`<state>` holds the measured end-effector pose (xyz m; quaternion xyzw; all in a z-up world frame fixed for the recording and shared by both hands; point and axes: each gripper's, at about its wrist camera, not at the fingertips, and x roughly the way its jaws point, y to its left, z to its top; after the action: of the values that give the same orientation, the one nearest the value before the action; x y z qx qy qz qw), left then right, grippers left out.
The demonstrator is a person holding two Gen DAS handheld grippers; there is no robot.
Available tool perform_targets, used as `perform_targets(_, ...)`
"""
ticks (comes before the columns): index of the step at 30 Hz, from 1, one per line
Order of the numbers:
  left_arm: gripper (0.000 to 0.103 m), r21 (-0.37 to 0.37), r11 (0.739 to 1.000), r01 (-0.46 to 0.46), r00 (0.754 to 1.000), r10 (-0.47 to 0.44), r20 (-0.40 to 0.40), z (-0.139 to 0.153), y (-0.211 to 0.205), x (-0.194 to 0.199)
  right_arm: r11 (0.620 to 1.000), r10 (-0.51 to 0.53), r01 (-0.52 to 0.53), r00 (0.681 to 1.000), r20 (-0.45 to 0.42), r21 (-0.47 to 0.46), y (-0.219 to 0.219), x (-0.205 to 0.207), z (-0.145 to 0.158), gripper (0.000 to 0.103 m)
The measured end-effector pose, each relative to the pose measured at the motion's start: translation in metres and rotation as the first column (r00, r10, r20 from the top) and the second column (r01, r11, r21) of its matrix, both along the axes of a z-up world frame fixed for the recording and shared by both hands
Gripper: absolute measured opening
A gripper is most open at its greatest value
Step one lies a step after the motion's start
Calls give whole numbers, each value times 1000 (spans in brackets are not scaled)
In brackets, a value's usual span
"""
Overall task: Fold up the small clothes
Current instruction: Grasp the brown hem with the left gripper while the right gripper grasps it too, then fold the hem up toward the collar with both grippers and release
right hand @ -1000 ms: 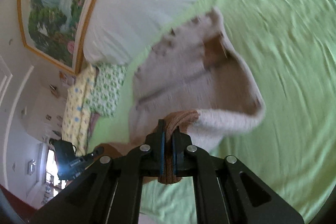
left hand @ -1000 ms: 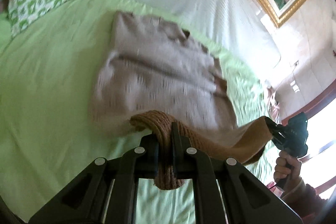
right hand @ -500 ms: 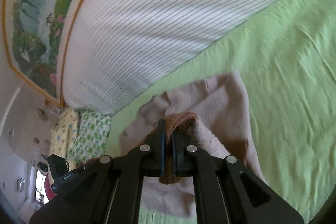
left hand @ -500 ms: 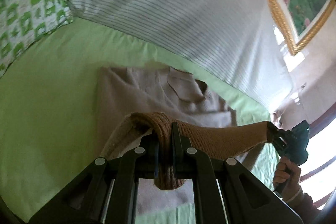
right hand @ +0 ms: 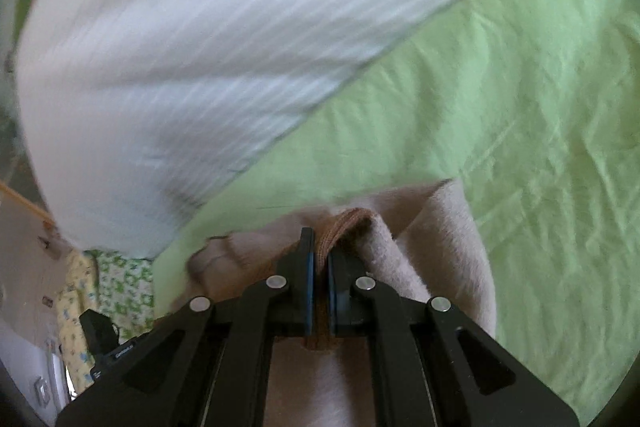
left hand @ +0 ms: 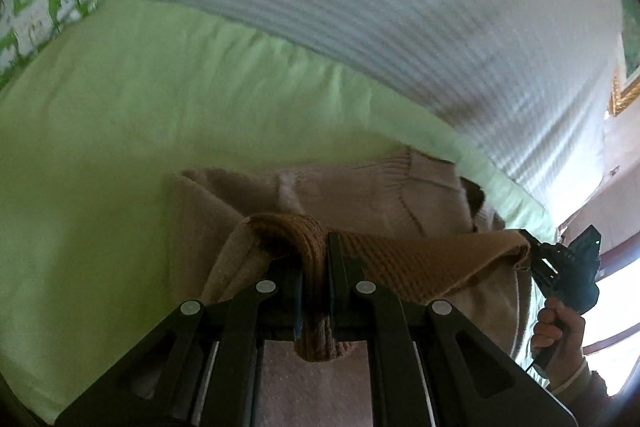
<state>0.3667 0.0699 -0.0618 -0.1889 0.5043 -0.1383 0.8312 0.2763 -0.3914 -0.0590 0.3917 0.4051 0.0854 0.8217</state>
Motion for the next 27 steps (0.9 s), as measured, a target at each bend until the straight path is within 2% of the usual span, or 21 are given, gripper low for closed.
perform_targets(6, 15, -33, 999, -20, 999, 19, -31, -8, 6, 6, 1000, -21, 22, 998, -58, 18, -3, 8, -14, 13)
perform_targets(7, 17, -38, 999, -22, 999, 21, -30, -5, 7, 4, 1000, -22, 23, 998, -63, 16, -4, 9, -12, 18)
perform_targets(9, 32, -23, 999, -22, 1000, 22, -13, 4, 6, -2, 1000, -18, 19, 998, -54, 21, -5, 8, -7, 33)
perform_targets(10, 37, -13, 1000, -26, 1000, 26, 1, 9, 6, -6, 999, -27, 28, 999, -38, 16, -8, 5, -1, 46)
perform_targets(11, 49, 6, 999, -39, 999, 39, 16, 16, 7, -11, 999, -43, 43, 999, -18, 3, -10, 0, 6, 56)
perform_targets(12, 55, 24, 998, -56, 998, 55, 30, 22, 9, -16, 999, -50, 50, 999, 0, -8, -12, -4, 12, 59)
perform_targets(16, 55, 33, 996, -82, 993, 79, 85, 44, 13, -41, 1000, -13, 14, 999, 39, -24, -16, -18, 31, 59)
perform_targets(18, 55, 35, 999, -30, 995, 26, 101, 52, 1, -56, 998, 35, -32, 998, 59, -46, -11, -28, 40, 59)
perform_targets(21, 55, 35, 992, 121, 987, -124, 102, 56, -35, -81, 981, 168, -157, 981, 93, -114, 15, -49, 52, 59)
perform_targets(24, 55, 49, 952, 303, 948, -306, 91, 50, -83, -106, 942, 315, -299, 944, 94, -154, 45, -65, 53, 59)
perform_targets(27, 55, 83, 895, 438, 894, -443, 68, 37, -124, -123, 860, 493, -473, 867, 70, -194, 81, -79, 44, 50)
